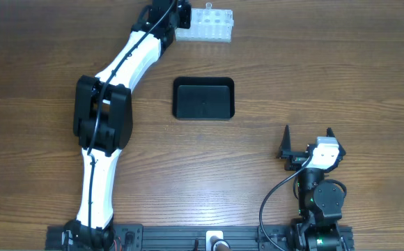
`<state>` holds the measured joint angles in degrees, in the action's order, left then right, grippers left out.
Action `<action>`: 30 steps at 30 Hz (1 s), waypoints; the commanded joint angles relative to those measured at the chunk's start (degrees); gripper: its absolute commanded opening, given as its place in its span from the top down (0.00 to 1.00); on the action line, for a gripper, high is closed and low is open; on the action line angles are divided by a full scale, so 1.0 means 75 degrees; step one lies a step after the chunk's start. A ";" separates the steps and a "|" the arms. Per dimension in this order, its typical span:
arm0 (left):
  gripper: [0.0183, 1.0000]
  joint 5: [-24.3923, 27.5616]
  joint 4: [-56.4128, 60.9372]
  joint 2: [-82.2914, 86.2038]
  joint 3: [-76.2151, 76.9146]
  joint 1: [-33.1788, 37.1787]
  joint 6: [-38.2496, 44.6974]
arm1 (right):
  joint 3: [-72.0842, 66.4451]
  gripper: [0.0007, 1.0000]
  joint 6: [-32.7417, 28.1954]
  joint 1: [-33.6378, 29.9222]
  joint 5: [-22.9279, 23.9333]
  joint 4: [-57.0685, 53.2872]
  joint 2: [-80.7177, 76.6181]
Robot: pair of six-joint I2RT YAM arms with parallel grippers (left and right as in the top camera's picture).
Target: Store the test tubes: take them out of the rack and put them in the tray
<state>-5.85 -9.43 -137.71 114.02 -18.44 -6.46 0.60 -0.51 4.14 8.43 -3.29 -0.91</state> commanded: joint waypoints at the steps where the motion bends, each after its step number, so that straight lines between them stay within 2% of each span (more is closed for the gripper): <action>1: 0.87 -0.0035 0.0044 0.0082 0.0175 -0.0029 0.0009 | -0.0041 0.01 -0.0055 -0.0055 -0.0058 -0.0035 0.0076; 10: 0.89 -0.0032 0.0082 0.1547 0.0175 -0.0029 0.0073 | -0.0041 0.01 -0.0055 -0.0055 -0.0058 -0.0035 0.0076; 16: 0.89 -0.0032 0.0067 0.2748 0.0175 -0.0192 0.0612 | -0.0041 0.01 -0.0055 -0.0055 -0.0058 -0.0035 0.0076; 21: 0.88 -0.0035 -0.1253 0.3550 0.0172 -0.0577 0.0595 | -0.0041 0.01 -0.0055 -0.0055 -0.0058 -0.0035 0.0076; 23: 0.88 -0.0131 -0.2028 0.3701 0.0172 -0.0746 0.0291 | -0.0041 0.01 -0.0055 -0.0055 -0.0058 -0.0032 0.0076; 30: 0.91 -0.1207 -0.4345 0.3698 -0.0321 -0.1294 -0.1993 | -0.0041 0.01 -0.0055 -0.0055 -0.0058 -0.0035 0.0076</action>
<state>-10.09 -39.88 -108.88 114.19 -27.35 -12.23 0.60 -0.49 4.14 8.43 -3.29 -0.91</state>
